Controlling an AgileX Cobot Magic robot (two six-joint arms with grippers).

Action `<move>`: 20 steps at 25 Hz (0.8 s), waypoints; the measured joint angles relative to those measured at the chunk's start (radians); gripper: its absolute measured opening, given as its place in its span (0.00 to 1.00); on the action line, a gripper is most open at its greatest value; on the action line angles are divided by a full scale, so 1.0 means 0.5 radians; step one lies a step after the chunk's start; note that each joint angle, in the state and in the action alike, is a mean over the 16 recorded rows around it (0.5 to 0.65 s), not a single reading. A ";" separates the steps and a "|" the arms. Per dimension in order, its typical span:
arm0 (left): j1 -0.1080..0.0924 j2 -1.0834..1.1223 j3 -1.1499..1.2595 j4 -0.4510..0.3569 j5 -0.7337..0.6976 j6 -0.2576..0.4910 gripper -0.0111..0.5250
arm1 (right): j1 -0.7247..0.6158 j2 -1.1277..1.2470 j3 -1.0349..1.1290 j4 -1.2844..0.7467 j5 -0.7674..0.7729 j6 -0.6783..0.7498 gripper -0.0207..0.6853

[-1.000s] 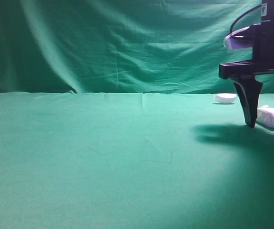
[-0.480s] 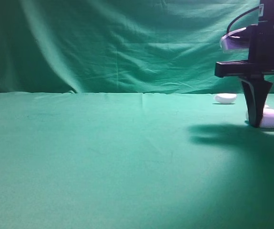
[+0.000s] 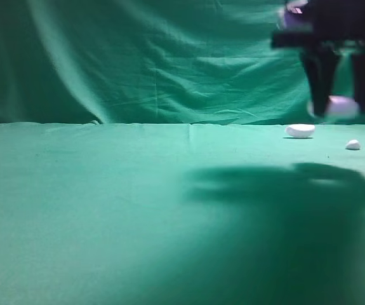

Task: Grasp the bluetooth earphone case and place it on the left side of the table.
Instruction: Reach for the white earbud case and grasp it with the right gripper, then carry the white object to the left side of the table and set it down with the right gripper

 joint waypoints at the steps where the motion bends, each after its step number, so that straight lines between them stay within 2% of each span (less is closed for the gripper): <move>1: 0.000 0.000 0.000 0.000 0.000 0.000 0.02 | 0.037 0.003 -0.068 0.033 0.031 -0.039 0.49; 9: 0.000 0.000 0.000 0.000 0.000 0.000 0.02 | 0.486 0.164 -0.598 0.239 0.084 -0.298 0.49; 15: 0.000 0.000 0.000 0.000 0.000 0.000 0.02 | 0.831 0.487 -0.968 0.223 0.024 -0.385 0.49; 20: 0.000 0.000 0.000 0.000 0.000 0.000 0.02 | 0.987 0.794 -1.234 0.185 -0.025 -0.408 0.49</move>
